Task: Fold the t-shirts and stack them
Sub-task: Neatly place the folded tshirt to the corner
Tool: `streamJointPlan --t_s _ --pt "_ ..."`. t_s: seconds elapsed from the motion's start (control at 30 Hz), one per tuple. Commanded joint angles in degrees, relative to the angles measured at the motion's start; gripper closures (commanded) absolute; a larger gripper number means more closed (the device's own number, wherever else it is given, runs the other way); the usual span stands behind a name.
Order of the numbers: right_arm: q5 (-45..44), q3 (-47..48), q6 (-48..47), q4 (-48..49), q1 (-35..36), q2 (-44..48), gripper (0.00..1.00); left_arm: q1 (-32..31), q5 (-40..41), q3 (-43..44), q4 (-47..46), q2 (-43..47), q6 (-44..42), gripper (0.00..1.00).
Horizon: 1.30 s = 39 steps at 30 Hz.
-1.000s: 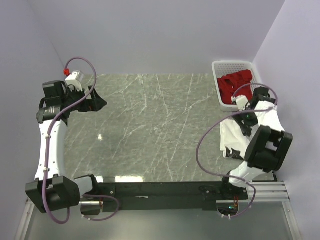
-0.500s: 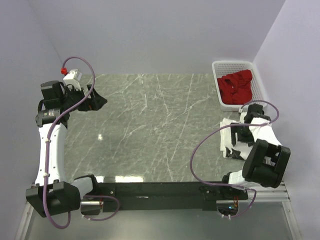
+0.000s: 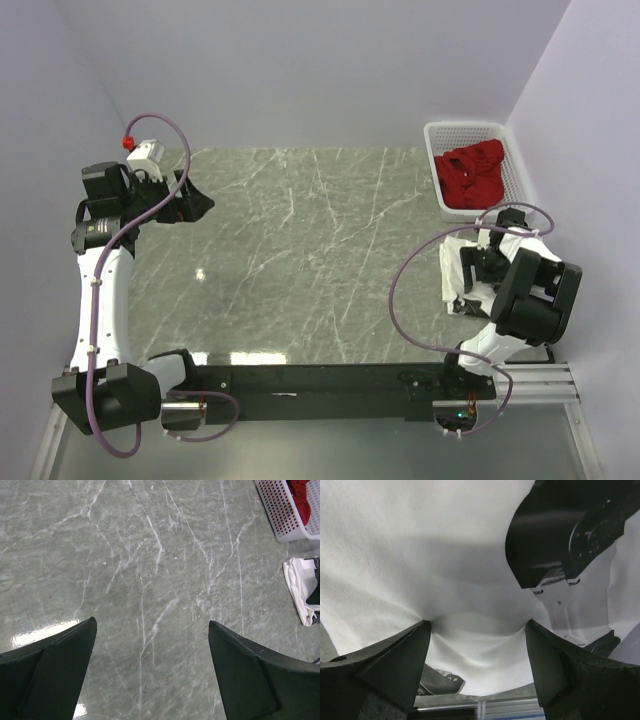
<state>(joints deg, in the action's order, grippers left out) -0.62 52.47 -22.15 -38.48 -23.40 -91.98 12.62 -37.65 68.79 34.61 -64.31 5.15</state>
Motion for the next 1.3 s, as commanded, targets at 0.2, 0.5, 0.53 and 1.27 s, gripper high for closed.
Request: streamJointPlan --t_s 0.2,0.5,0.53,1.27 --pt "0.4 1.3 -12.5 0.4 -1.0 -5.1 0.18 0.2 -0.1 1.5 -0.9 0.1 -1.2 0.01" --pt "4.3 5.4 -7.5 -7.6 -1.0 1.0 0.16 0.3 0.6 2.8 0.7 -0.5 -2.5 0.01" --pt "5.6 6.3 -7.1 -8.7 -1.0 2.4 0.16 0.2 0.7 3.5 1.9 -1.0 -3.2 0.01" --pt "30.8 4.1 5.1 -14.6 14.2 35.0 0.09 0.5 2.7 -4.7 15.0 -7.3 -14.8 0.01"
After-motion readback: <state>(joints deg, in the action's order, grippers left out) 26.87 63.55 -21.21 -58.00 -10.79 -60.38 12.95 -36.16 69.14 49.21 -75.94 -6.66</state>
